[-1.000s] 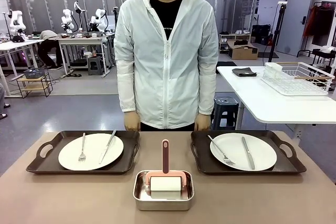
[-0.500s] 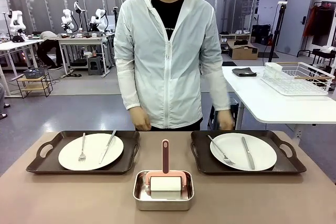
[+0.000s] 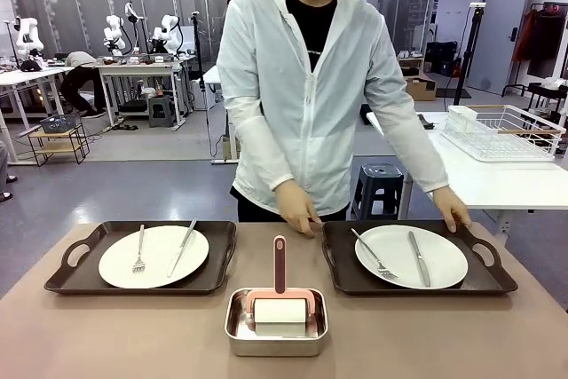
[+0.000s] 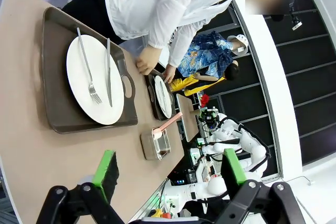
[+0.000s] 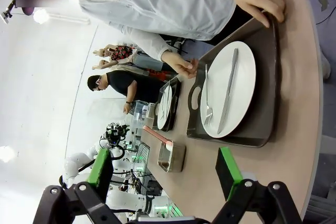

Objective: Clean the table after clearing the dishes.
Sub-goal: When the left (or right) Handle tray is removed, use the left hand (or right hand) to clean the left (or right) side of the table with the Lint Roller.

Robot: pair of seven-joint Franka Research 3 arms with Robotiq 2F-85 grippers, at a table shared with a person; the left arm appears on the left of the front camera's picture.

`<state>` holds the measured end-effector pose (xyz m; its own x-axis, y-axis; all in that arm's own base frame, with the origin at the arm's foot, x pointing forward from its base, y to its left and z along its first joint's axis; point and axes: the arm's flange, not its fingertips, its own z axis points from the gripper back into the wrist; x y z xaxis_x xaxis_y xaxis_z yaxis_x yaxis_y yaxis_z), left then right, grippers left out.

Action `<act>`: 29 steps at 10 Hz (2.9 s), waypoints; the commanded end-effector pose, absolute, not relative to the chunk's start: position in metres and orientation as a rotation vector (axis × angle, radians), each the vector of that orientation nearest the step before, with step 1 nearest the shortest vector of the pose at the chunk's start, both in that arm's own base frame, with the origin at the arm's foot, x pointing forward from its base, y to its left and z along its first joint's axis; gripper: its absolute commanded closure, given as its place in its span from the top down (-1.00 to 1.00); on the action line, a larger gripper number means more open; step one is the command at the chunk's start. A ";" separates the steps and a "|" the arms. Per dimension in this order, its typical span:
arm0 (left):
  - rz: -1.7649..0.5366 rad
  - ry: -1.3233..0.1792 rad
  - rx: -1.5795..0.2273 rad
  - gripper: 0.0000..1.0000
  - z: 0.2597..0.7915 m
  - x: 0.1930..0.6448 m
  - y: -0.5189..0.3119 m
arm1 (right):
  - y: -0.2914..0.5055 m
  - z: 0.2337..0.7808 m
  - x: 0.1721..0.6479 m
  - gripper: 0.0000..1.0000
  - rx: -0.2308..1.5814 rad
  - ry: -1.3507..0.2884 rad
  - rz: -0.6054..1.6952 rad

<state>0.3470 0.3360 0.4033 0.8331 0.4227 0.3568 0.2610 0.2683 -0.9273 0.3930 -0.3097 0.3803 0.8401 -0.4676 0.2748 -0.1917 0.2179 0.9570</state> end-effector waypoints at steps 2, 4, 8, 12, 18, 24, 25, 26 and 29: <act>0.113 -0.626 -1.325 1.00 0.406 0.345 0.338 | -0.309 0.383 0.394 1.00 1.359 -0.588 -0.202; 0.113 -0.626 -1.325 1.00 0.406 0.345 0.338 | -0.309 0.383 0.394 1.00 1.359 -0.588 -0.202; 0.113 -0.626 -1.325 1.00 0.406 0.345 0.338 | -0.309 0.383 0.394 1.00 1.359 -0.588 -0.202; 0.113 -0.626 -1.325 1.00 0.406 0.345 0.338 | -0.309 0.383 0.394 1.00 1.359 -0.588 -0.202; 0.113 -0.626 -1.325 1.00 0.406 0.345 0.338 | -0.309 0.383 0.394 1.00 1.359 -0.588 -0.202; 0.113 -0.626 -1.325 1.00 0.406 0.345 0.338 | -0.204 0.481 0.420 1.00 1.125 -0.611 0.369; 0.113 -0.626 -1.325 1.00 0.406 0.345 0.338 | -0.164 0.499 0.427 1.00 1.052 -0.589 0.490; 0.113 -0.626 -1.325 1.00 0.406 0.345 0.338 | -0.118 0.519 0.430 1.00 0.979 -0.574 0.616; 0.113 -0.626 -1.325 1.00 0.406 0.345 0.338 | 0.028 0.553 0.425 1.00 0.721 -0.513 1.009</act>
<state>0.3470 0.3362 0.4034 0.8330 0.4226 0.3570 0.2612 0.2683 -0.9272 0.4313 0.0064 0.5667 0.5417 0.5046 0.6723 -0.8404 0.3419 0.4205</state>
